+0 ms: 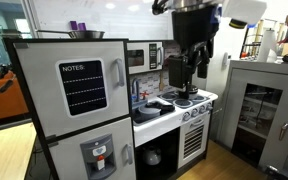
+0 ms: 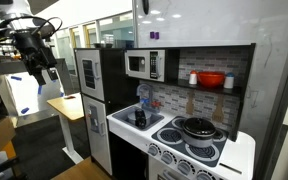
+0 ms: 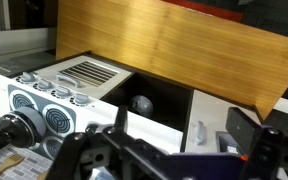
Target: Remove the pot from the sink and put it on the stove
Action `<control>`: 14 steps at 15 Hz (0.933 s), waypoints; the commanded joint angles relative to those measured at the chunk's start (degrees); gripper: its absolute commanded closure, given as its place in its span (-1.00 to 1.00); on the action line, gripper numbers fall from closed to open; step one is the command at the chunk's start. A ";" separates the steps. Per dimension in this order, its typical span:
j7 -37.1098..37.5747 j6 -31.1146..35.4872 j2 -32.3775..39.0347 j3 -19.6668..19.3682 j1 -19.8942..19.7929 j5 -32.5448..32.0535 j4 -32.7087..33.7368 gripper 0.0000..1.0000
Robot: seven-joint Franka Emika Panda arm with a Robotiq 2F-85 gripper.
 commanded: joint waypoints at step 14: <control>-10.35 16.09 21.13 -10.99 -7.39 -17.41 8.59 -1.00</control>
